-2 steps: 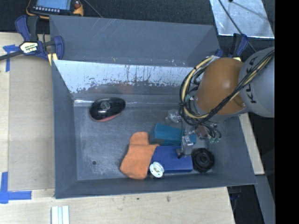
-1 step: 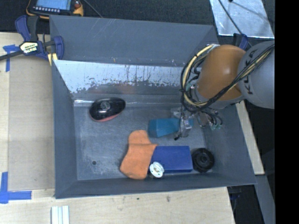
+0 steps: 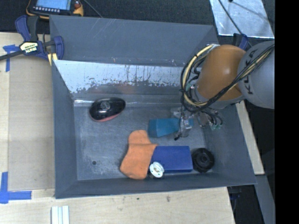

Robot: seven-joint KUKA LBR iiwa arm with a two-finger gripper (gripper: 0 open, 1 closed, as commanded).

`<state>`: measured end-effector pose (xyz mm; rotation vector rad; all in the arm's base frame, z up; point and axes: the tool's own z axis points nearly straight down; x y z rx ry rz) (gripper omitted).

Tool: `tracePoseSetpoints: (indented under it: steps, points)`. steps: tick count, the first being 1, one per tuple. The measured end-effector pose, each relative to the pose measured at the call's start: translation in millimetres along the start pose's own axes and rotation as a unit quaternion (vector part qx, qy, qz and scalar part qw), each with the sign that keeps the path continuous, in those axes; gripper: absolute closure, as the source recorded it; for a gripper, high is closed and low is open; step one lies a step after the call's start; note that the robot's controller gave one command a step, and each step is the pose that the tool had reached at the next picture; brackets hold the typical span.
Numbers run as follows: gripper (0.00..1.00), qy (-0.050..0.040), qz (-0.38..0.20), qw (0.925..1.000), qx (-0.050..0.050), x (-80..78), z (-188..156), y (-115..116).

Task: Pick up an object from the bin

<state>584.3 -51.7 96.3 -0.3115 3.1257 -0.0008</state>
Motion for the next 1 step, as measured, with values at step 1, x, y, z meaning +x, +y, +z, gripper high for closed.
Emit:
tracePoseSetpoints:
  steps: [1]
  points:
    - [1.0, -0.0008, 0.004, 1.0, 0.001, -17.7, -193.6, -19.3]
